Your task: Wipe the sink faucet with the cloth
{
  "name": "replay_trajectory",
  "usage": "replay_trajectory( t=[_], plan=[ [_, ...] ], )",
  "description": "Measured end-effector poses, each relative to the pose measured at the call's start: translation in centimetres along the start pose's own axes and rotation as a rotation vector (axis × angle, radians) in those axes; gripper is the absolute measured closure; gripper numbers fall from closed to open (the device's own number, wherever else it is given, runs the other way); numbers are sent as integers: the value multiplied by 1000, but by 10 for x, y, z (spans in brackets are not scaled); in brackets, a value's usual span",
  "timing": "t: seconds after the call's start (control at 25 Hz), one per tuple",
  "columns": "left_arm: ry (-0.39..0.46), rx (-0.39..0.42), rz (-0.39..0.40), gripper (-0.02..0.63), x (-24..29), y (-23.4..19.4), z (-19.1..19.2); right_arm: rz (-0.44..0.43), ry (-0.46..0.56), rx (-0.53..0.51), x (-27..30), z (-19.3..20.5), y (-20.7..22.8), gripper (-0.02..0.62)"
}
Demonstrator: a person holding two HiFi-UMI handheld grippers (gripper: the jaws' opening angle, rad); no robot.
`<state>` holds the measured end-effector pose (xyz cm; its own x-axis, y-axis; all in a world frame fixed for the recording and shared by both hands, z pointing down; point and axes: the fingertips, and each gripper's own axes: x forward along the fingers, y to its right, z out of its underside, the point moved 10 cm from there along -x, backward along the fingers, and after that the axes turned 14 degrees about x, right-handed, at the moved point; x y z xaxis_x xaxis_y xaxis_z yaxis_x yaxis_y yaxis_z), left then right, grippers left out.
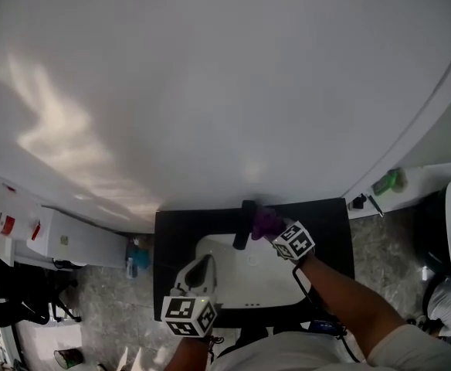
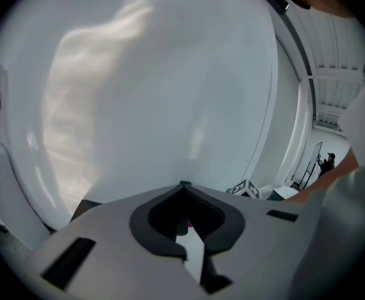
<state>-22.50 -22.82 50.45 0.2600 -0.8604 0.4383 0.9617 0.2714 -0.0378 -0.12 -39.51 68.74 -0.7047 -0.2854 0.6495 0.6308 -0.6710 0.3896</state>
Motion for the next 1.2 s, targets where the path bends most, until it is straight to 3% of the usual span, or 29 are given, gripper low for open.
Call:
replay_trajectory(
  t=[0.2,0.36,0.64,0.96,1.2],
  plan=[
    [75,26,79,600,-18,22,-25,-182,204,-9,-121,-23,-71,525],
    [136,63,88,600,-32,40,-51,-242,346,-34,-204,-44,-129,523],
    [224,104,133,600,-42,62,-92,-90,582,-21,-282,-62,-174,524],
    [265,143,136,599,-52,78,-105,0,621,-33,-297,-63,-182,526],
    [259,135,147,600,-57,77,-101,19,626,-48,-297,-65,-192,528]
  ],
)
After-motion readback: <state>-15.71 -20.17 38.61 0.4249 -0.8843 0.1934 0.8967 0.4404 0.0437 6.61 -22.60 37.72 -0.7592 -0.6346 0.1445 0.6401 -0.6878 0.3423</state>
